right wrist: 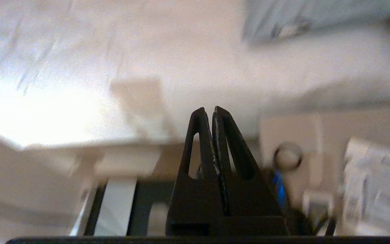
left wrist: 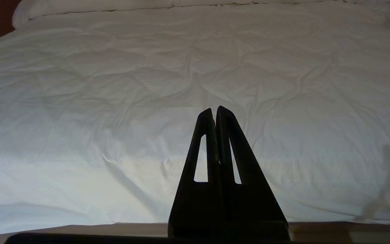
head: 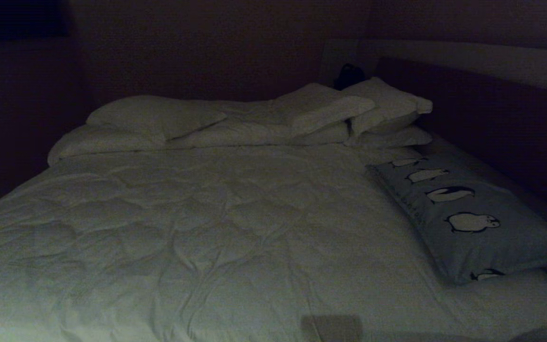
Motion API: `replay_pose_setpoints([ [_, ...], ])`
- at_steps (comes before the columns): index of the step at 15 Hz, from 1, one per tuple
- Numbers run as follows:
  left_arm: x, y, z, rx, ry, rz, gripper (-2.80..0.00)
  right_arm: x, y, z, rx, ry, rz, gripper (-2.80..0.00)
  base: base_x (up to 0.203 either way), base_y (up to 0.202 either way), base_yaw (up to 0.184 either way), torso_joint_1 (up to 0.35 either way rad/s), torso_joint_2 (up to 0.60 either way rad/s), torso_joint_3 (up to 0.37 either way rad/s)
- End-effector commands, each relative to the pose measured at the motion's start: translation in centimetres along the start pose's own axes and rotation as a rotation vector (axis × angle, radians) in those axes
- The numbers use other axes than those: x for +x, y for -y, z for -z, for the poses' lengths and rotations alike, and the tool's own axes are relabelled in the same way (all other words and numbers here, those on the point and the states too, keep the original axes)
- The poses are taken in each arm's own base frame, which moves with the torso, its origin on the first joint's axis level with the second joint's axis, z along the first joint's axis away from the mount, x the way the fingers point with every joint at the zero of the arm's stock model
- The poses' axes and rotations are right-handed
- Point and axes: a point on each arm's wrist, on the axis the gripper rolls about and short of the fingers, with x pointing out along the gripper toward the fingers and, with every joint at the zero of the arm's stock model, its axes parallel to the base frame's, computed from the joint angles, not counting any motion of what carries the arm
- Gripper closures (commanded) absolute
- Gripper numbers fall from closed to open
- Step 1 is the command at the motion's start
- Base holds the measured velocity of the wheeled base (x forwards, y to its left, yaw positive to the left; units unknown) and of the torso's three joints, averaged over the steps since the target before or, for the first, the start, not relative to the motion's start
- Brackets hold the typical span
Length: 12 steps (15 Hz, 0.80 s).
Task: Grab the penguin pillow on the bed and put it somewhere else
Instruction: Pick up the pillow
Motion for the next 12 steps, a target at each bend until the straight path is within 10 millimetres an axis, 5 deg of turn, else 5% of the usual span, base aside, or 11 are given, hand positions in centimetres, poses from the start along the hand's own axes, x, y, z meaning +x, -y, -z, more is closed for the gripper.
replay_pose_setpoints([
  [1, 0.0, 0.0, 0.0, 0.000, 0.000, -0.001, 0.00, 0.4, -0.2, -3.2, -0.023, 0.348, 0.021, 0.00, 0.000, 0.000, 0.000, 0.028, 0.01, 0.015],
  [7, 0.0, 0.0, 0.0, 0.000, 0.000, -0.001, 0.00, 3.9, 0.4, -2.8, -0.089, 0.443, 0.121, 0.00, 0.000, 0.000, 0.000, 0.000, 0.00, 0.000],
  [12, 0.0, 0.0, 0.0, 0.000, 0.000, -0.001, 0.00, 7.3, 0.9, -0.5, -0.162, 0.419, 0.138, 0.00, 0.000, 0.000, 0.000, 0.000, 0.00, 0.000],
])
